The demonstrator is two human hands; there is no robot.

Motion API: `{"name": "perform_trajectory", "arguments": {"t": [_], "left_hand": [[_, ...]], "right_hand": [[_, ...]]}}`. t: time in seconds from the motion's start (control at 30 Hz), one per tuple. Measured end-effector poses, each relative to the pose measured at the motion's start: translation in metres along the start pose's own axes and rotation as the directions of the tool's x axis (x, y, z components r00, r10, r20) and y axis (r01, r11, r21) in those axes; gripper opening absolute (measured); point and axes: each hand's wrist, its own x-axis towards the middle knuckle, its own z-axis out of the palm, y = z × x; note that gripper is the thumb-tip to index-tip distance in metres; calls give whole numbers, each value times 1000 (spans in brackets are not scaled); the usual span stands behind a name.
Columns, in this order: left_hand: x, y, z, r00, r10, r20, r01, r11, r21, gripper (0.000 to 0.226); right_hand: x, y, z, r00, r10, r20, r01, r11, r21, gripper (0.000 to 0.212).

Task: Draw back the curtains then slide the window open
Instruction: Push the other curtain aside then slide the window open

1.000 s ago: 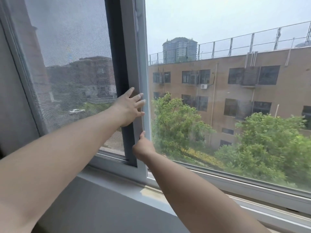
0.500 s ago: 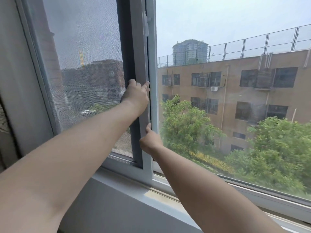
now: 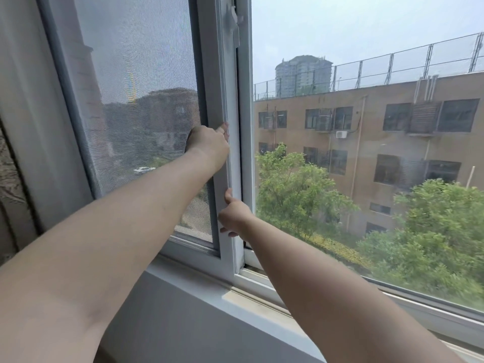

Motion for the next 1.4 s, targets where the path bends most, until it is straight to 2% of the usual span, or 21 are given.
{"name": "perform_trajectory", "arguments": {"t": [0.13,0.27,0.5,0.6,0.7,0.77,0.87,0.93,1.0,1.07,1.2,1.3,1.4], "left_hand": [[3,-2,5,999,-33,32,34,999,-37,63],[7,-2,11,999,-35,-4,35,998,-59,62],[17,-6,24,996,-53,-67,44,991,-128,66],[22,-2,19,998,-65,-3,64,988,-137,63],[22,5,-3,996,-69,57,73,994,-79,59],[21,11,-22,996,-50,71,54,996,-66,50],[21,22,-55,998,-24,-64,16,991,-132,26],[26,37,-74,975,-8,-222,-39,978,-206,20],[34,60,-95,926,66,-371,-172,950,-261,18],[43,94,-120,837,164,-522,-332,911,-246,17],[49,167,-184,565,329,-757,-594,799,-96,17],[48,224,-243,336,372,-865,-691,722,42,21],[44,277,-308,171,362,-916,-751,650,117,20]], "right_hand": [[2,-2,0,999,21,30,-22,999,29,86],[3,-4,-3,999,-33,-5,33,998,46,84],[15,0,1,989,-97,-113,88,992,-86,84],[21,5,-1,990,-94,-109,89,995,-50,83],[20,13,-11,998,-61,-18,62,997,40,86],[11,23,-20,998,-55,-19,56,997,59,84],[-6,44,-40,984,-42,-175,65,990,126,70],[-21,61,-61,944,-41,-327,80,991,109,58],[-40,80,-87,888,-43,-458,74,996,49,48],[-65,99,-118,811,-27,-584,41,999,11,37],[-109,142,-177,592,29,-805,-50,999,-1,21],[-147,182,-221,396,100,-913,-110,992,62,20],[-186,225,-268,173,135,-976,-157,982,108,28]]}}
